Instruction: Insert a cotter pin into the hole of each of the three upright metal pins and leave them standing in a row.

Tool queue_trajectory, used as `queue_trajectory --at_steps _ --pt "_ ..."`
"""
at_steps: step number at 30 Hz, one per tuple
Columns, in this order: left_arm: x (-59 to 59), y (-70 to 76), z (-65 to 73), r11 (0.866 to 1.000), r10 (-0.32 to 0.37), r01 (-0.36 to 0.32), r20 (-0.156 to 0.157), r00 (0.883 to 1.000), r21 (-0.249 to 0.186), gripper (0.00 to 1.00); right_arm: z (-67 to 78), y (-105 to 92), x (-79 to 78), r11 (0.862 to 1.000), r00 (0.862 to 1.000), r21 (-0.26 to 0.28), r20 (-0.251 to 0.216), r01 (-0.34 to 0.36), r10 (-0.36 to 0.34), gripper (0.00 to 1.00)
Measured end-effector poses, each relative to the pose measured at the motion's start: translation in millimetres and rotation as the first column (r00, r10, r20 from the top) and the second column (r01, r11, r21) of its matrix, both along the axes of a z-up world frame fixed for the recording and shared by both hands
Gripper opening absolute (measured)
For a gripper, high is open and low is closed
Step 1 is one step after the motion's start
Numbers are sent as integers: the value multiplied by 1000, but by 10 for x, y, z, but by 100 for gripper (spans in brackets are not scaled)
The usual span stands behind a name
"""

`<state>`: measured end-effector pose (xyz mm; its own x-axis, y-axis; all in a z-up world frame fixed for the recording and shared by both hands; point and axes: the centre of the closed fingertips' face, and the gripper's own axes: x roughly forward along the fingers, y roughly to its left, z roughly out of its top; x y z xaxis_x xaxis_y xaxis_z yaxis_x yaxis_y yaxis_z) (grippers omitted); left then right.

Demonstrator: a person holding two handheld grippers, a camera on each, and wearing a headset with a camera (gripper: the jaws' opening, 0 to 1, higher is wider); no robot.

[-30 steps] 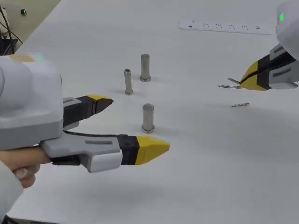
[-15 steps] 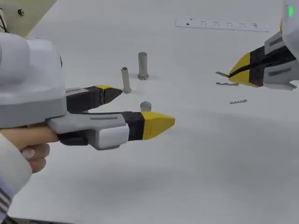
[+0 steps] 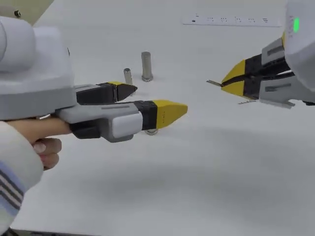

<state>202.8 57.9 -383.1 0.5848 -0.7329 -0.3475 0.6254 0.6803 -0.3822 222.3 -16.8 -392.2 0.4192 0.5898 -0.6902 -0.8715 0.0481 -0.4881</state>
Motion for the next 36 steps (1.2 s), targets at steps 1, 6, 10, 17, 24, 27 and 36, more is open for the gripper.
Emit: queue_trajectory --at_steps 1,6,10,17,24,27,36 --pt "7 -11 5 1000 -4 4 -2 1000 -3 63 -4 23 -22 1000 1000 4 1 -4 4 0" --pt "32 -48 35 1000 -18 18 10 1000 -14 57 3 140 -116 999 999 20 22 -26 25 0" --pt "46 -75 42 1000 -19 19 17 1000 -15 50 -53 164 -161 999 999 -7 16 -43 43 0" --pt "10 -141 35 998 -51 51 0 999 -31 36 -106 228 -264 998 998 3 10 -59 59 0" --pt "-79 -244 0 994 -102 100 -39 994 -49 22 -149 315 -364 996 996 11 -8 -84 84 0" --pt "-112 -276 -28 992 -119 117 -51 992 -47 17 -158 334 -387 996 996 15 -18 -89 89 0" --pt "-182 -353 -96 988 -151 148 -81 985 -38 7 -145 377 -397 994 995 16 -5 -104 104 0"
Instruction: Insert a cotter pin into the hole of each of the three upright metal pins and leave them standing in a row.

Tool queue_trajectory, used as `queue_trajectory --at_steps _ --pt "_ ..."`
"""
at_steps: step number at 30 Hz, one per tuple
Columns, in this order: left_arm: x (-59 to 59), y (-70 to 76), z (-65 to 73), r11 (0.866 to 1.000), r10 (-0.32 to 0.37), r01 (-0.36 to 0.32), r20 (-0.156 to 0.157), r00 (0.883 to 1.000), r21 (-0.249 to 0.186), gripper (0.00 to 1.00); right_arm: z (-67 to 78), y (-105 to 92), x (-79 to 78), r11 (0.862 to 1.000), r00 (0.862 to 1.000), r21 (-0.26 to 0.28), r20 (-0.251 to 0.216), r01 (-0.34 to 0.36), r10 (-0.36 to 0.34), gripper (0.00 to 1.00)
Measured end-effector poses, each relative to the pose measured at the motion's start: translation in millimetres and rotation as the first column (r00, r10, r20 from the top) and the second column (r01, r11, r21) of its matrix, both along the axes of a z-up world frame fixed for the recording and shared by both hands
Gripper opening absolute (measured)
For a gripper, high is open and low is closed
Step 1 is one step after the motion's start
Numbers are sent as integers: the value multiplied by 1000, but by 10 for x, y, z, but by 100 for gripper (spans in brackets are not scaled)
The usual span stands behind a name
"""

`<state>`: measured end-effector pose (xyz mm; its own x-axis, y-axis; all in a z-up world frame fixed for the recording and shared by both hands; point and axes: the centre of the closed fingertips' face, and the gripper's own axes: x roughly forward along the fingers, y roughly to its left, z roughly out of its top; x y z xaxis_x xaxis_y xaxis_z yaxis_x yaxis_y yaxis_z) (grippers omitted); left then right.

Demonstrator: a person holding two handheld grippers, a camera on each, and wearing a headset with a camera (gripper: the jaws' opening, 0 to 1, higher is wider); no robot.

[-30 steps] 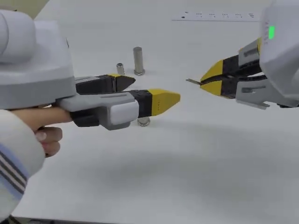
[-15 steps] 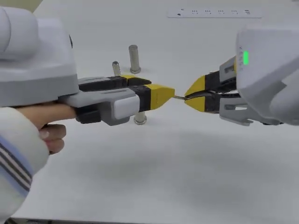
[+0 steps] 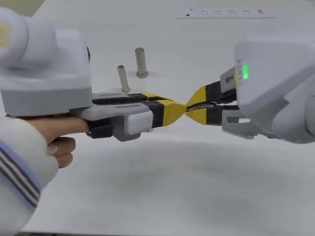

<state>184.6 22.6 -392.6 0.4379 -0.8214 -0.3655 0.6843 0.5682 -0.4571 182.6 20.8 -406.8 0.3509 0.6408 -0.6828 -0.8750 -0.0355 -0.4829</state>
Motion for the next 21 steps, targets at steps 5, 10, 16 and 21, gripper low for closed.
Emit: queue_trajectory --at_steps 5,10,16,21 --pt "-12 -5 -59 1000 4 -4 -2 1000 23 6 -6 18 -1 1000 1000 -5 1 -6 6 0" --pt "-22 14 -68 1000 9 -9 -8 1000 17 4 0 41 -5 1000 1000 -5 1 -11 11 0" --pt "-24 19 -54 1000 17 -17 -26 1000 -10 0 2 96 -20 1000 1000 -7 8 -25 25 0" --pt "-22 50 -53 1000 24 -24 -25 999 -7 0 14 129 -20 1000 1000 -4 11 -27 27 0"
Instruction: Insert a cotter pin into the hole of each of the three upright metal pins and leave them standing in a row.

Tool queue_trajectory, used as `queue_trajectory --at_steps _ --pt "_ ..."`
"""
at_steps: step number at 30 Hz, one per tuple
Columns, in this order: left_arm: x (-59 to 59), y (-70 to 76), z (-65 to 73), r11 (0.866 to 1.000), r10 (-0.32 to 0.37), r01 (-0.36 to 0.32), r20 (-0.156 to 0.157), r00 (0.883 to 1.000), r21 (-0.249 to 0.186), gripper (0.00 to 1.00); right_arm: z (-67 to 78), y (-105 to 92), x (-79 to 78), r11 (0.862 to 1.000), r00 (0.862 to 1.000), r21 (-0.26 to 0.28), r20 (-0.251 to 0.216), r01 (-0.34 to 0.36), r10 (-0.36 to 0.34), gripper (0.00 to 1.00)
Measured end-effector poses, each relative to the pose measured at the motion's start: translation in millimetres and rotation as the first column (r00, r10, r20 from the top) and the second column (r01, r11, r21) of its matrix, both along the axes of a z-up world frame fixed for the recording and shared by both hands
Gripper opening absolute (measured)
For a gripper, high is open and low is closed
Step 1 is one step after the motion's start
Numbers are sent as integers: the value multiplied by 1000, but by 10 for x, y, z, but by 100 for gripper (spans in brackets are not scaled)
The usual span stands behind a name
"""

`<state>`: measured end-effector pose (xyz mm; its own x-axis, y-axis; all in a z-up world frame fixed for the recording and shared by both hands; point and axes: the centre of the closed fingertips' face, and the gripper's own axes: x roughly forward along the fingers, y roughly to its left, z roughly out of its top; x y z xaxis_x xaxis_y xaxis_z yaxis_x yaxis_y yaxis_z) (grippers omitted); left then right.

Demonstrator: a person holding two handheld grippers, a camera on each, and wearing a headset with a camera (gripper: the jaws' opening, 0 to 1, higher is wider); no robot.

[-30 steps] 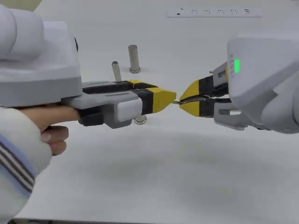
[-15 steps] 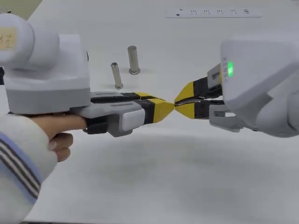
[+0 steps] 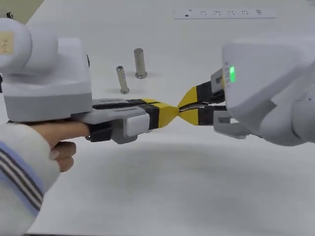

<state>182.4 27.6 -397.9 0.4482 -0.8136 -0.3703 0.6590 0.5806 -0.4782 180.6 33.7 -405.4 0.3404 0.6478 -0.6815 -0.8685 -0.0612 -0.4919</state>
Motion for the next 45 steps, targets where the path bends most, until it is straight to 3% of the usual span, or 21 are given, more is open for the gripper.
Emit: queue_trajectory --at_steps 6,11,13,22,26,33,35,37,39,41,45 --pt "5 26 -5 1000 7 -7 9 1000 6 0 -12 12 4 1000 1000 1 4 -3 3 0" --pt "1 34 1 1000 15 -15 -7 1000 -2 0 1 17 3 1000 1000 -2 16 -9 9 0" --pt "-18 37 -8 999 -21 20 46 999 41 0 -6 20 -10 1000 1000 -2 7 -13 13 0" --pt "-13 60 -32 997 -15 10 64 998 74 0 -22 39 -7 1000 1000 12 0 -21 21 0" --pt "-3 109 -29 997 -16 9 82 996 82 0 12 -6 49 1000 1000 30 -3 0 0 11" --pt "1 150 41 995 -45 33 138 989 94 0 2 -106 97 997 995 53 -91 54 -49 15" --pt "-3 129 99 993 -69 51 186 980 103 0 5 -106 88 993 988 85 -141 79 -67 17" --pt "-11 114 147 989 -111 81 249 962 127 0 6 -109 97 988 979 108 -186 106 -85 23" --pt "-43 95 179 982 -154 113 291 944 151 0 10 -118 97 986 974 122 -209 111 -83 24" --pt "-54 112 173 973 -190 136 317 929 186 0 -7 -128 69 985 964 127 -252 118 -83 21" --pt "-134 58 138 953 -252 174 327 911 249 0 -34 -128 66 981 949 141 -304 130 -82 18"
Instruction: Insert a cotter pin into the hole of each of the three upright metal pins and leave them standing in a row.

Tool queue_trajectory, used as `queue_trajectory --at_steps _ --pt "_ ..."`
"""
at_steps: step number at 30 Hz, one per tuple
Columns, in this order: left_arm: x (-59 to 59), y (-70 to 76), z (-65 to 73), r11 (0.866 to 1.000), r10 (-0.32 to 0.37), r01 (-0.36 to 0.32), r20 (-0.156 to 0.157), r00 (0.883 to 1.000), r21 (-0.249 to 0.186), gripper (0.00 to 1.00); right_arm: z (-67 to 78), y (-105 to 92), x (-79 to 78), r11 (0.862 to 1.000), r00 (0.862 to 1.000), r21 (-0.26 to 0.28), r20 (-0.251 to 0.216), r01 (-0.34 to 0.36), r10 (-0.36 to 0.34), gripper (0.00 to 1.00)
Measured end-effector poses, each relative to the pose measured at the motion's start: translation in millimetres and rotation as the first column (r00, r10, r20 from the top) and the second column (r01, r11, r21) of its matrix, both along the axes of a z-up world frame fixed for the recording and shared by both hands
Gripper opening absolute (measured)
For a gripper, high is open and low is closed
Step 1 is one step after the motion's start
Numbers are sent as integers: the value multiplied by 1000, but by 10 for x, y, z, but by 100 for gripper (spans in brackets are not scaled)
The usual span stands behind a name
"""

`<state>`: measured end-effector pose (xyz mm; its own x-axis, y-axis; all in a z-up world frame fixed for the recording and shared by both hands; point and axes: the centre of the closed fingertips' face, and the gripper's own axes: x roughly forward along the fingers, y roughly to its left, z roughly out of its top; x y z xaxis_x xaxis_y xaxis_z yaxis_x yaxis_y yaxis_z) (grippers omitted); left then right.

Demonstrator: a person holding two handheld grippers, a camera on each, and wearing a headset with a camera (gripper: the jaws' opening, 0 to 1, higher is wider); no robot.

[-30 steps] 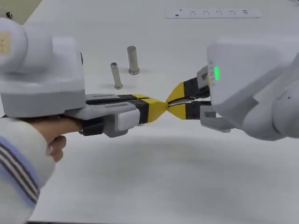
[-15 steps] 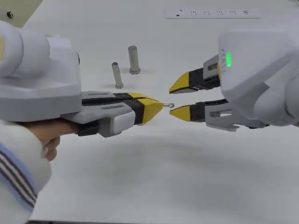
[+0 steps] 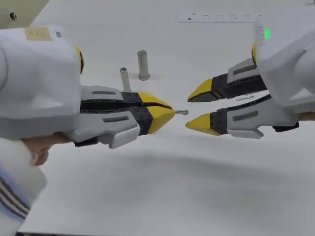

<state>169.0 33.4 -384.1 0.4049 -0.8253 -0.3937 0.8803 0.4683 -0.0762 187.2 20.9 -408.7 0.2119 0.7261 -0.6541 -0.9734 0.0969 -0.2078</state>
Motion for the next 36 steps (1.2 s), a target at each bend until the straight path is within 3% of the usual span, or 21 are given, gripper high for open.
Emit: queue_trajectory --at_steps 3,5,8,15,17,20,25,33,36 --pt "-35 -31 27 1000 -17 17 12 1000 -6 0 -2 25 -24 1000 1000 28 -27 -3 4 17" --pt "-57 -33 22 999 -36 35 26 999 13 0 -3 35 -81 999 998 48 -63 -6 9 13" --pt "-79 -51 44 999 -51 51 23 998 4 0 -2 38 -101 998 996 63 -83 -8 13 8" --pt "-106 -60 53 994 -107 105 62 992 37 0 -16 34 -145 996 993 83 -120 -12 22 6" --pt "-132 -70 39 988 -145 141 82 986 57 0 -29 26 -173 997 991 78 -129 -23 33 5" --pt "-185 -110 15 980 -186 178 90 978 90 0 -44 25 -240 996 989 70 -137 -50 59 4" --pt "-196 -55 -56 965 -233 217 97 968 150 0 -49 33 -299 995 986 69 -145 -78 87 0" --pt "-200 -55 -68 944 -293 267 117 949 194 0 -43 65 -341 990 981 72 -143 -118 127 0" --pt "-199 -52 -80 941 -299 273 114 947 198 0 -50 64 -347 990 981 66 -140 -123 131 0"
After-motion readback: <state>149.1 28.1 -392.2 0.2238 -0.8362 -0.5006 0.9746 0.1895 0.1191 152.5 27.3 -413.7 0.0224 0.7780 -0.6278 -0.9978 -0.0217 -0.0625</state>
